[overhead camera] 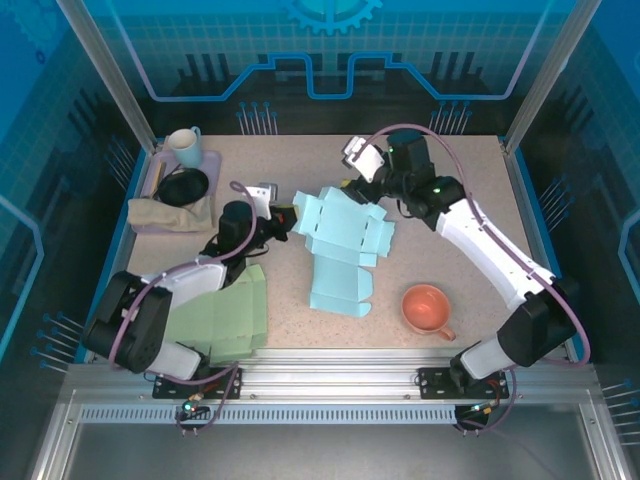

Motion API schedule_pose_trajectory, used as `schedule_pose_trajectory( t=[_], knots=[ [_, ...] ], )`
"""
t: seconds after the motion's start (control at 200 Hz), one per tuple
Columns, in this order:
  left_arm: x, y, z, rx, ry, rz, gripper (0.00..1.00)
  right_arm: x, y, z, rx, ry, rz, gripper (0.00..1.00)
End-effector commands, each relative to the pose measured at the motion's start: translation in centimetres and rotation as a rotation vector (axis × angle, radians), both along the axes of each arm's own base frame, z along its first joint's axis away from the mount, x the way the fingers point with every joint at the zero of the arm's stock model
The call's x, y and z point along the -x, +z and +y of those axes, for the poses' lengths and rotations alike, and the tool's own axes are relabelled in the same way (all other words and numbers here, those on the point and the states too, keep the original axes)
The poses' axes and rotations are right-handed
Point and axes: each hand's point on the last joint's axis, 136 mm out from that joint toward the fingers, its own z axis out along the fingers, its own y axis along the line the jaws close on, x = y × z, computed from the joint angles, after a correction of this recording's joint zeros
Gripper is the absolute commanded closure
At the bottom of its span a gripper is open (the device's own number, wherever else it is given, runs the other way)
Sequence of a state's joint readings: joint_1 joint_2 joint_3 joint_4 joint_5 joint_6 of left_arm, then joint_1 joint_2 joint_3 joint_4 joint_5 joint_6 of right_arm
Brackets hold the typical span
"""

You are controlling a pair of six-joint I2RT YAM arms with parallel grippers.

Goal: Fold the paper box

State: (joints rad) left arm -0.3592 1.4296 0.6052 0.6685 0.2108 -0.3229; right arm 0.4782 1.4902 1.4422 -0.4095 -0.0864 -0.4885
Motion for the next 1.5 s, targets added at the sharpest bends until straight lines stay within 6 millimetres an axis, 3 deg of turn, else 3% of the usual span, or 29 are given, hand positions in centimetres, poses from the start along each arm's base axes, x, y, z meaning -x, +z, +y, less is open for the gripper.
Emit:
schedule_pose_trajectory(
  t=[0.0, 0.1, 0.27, 0.35, 0.465, 0.86, 1.491],
  knots=[
    [2.7, 2.4, -1.2, -0.043, -0.087, -0.197, 1.00, 4.9, -5.0, -0.8, 0.152, 0.272, 0.139, 0.41],
    [4.5, 2.5, -1.1, -0.074, -0.097, -0.255, 1.00, 6.0, -6.7, -1.2, 0.128, 0.363, 0.136, 0.42],
    [6.0, 2.9, 0.1, -0.085, -0.062, -0.300, 1.00, 5.1, -8.1, -3.0, 0.113, 0.349, 0.187, 0.46],
    [6.3, 3.1, 0.3, -0.088, -0.059, -0.315, 1.00, 5.4, -9.1, -3.4, 0.108, 0.378, 0.209, 0.47],
    [6.5, 3.3, 0.3, -0.085, -0.064, -0.319, 1.00, 6.3, -10.4, -3.1, 0.130, 0.470, 0.215, 0.57],
    [7.2, 3.4, 0.3, -0.083, -0.077, -0.340, 1.00, 4.3, -13.8, -3.6, 0.188, 0.417, 0.338, 0.60],
    [7.3, 3.5, 0.4, -0.082, -0.077, -0.345, 1.00, 5.1, -14.9, -3.2, 0.216, 0.446, 0.435, 0.67]
  ],
)
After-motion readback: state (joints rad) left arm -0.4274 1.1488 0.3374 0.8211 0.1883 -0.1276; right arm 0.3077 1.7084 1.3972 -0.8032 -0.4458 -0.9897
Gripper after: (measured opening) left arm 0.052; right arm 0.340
